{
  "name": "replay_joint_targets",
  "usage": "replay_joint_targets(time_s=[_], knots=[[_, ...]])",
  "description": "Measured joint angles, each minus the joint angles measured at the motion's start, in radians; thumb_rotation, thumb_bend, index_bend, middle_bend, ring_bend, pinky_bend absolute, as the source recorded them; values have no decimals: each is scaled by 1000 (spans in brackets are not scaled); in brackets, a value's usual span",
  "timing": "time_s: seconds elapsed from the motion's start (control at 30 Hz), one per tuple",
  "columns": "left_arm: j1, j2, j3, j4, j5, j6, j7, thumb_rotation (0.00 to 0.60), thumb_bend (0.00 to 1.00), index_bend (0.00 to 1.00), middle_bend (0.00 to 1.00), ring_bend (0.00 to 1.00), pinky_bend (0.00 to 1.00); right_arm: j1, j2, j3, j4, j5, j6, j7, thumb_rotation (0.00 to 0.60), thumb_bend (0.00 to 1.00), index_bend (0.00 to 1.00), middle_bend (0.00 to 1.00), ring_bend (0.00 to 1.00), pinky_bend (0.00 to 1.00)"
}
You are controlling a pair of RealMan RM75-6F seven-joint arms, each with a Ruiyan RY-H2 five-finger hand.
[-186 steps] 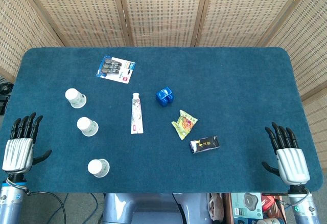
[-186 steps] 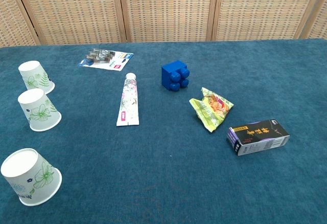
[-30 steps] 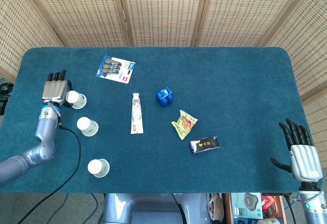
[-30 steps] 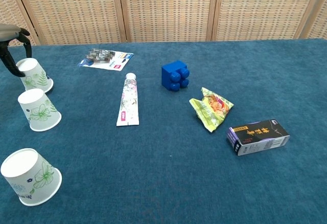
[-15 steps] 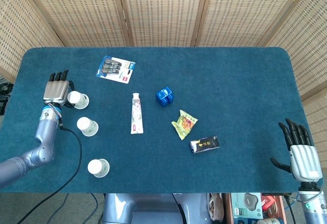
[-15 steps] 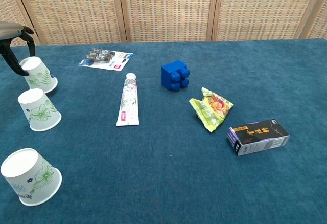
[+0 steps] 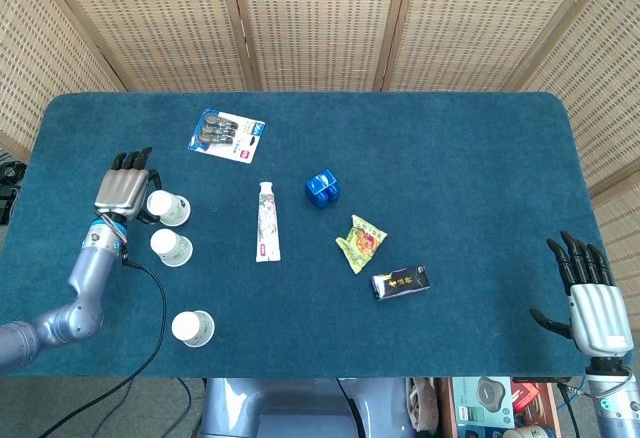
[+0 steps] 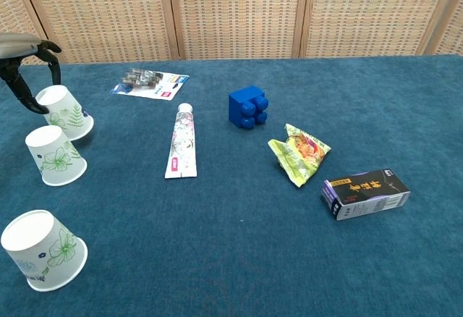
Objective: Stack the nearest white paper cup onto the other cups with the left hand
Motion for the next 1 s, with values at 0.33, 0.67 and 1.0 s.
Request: replay_joint_targets(time_s=[0.33,0.67,1.0], knots=[[7,-3,19,13,-4,0,-4,600,203,484,0,0,0,-2,0,-2,-5,-4,5,-4,600,91,0,0,0,0],[5,-39,23,49,20,-10,-32,600,203,484,0,0,0,-2,0,0,-4,-1,5,-5,600,91,0,0,0,0],[6,-47,25,61,34,-13,-45,600,204,483,0,0,0,-3,0,0,-7,0,5,-7,600,91,0,0,0,0]])
